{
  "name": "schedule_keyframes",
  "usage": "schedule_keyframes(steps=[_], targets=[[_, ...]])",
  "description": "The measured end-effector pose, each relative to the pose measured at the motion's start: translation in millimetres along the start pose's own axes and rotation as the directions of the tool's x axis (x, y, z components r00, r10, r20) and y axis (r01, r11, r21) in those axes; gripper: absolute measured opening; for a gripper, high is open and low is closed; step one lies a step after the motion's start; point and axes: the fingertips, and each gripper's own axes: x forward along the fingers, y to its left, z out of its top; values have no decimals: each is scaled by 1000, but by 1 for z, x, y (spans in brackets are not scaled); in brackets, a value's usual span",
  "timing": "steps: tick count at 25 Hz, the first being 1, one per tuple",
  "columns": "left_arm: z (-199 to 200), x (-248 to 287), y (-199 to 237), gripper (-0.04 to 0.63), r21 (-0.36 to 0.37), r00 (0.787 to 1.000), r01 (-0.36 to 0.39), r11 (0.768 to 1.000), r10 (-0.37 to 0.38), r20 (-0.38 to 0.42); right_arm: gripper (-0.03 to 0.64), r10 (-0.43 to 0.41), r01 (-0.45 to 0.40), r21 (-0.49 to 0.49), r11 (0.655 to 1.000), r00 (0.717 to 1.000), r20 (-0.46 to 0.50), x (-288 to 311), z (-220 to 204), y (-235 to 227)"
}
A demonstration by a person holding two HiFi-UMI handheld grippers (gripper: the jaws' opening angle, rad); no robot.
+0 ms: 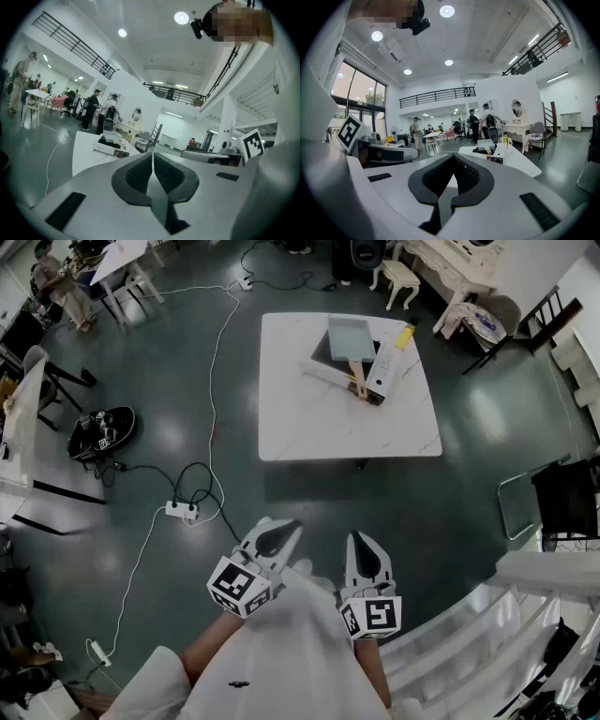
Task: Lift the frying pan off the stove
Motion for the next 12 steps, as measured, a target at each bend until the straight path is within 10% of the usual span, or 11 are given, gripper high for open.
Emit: schedule_keyframes(steps=[12], targets=[[15,-11,7,2,126,999,27,992,-22,-43,-2,-36,36,15,999,998,44,17,4,24]])
